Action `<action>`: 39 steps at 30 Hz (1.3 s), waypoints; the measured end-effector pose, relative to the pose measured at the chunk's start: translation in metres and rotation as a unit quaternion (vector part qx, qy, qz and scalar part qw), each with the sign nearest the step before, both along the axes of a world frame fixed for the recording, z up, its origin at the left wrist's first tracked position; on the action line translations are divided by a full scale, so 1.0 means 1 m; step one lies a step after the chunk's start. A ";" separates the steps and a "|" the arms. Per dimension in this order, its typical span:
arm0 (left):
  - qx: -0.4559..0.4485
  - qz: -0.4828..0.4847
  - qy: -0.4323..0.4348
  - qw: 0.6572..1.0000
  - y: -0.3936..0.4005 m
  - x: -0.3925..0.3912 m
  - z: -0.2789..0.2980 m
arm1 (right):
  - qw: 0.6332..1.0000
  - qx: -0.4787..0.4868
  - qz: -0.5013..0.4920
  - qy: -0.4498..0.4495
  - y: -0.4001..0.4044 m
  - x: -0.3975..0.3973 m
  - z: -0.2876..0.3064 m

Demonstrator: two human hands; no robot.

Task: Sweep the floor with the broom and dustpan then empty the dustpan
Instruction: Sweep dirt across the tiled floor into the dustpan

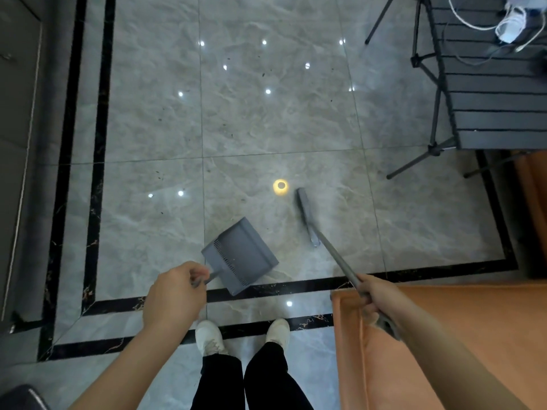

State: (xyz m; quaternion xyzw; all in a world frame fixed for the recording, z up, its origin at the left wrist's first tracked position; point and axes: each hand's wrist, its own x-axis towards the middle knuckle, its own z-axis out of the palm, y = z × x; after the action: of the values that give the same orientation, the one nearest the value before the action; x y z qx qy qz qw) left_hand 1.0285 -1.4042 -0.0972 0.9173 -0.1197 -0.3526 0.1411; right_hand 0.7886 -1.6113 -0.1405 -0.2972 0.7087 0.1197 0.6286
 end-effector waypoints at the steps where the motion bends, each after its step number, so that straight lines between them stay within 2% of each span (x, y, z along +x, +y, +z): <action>1: -0.001 0.010 0.000 1.000 0.006 0.005 -0.001 | 1.000 0.000 0.001 -0.004 -0.002 0.000 0.002; 4: 0.003 0.027 -0.004 1.000 0.023 0.012 0.000 | 0.999 -0.029 0.022 0.017 -0.012 -0.001 0.003; 8: 0.009 0.046 -0.015 0.999 0.044 0.019 -0.003 | 0.991 -0.062 0.098 0.067 -0.013 0.014 -0.011; 11: 0.005 0.070 -0.014 0.997 0.055 0.026 -0.008 | 0.993 -0.028 0.107 0.046 0.004 0.034 -0.018; 17: 0.002 0.071 -0.006 0.997 0.055 0.025 -0.014 | 0.978 -0.008 0.204 0.041 0.060 0.064 -0.013; 22: 0.000 0.074 0.001 0.997 0.052 0.027 -0.014 | 0.978 -0.026 0.203 0.028 0.039 0.071 0.019; 26: -0.007 0.068 0.004 0.998 0.053 0.028 -0.013 | 0.964 -0.063 0.252 0.060 0.028 0.076 0.015; 32: -0.007 0.070 0.015 0.997 0.054 0.031 -0.020 | 0.952 0.007 0.305 0.036 0.065 0.086 0.006; 36: -0.004 0.063 0.023 0.998 0.054 0.033 -0.020 | 0.963 0.050 0.265 0.021 0.063 0.084 0.025; 39: -0.002 0.068 0.027 0.997 0.054 0.033 -0.022 | 0.970 0.030 0.241 0.007 0.054 0.083 0.038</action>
State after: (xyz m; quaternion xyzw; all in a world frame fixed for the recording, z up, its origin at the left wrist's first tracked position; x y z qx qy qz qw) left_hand 1.0615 -1.3501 -0.1192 0.9130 -0.0543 -0.3670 0.1698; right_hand 0.8715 -1.5569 -0.1024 -0.4398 0.6168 0.2909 0.5844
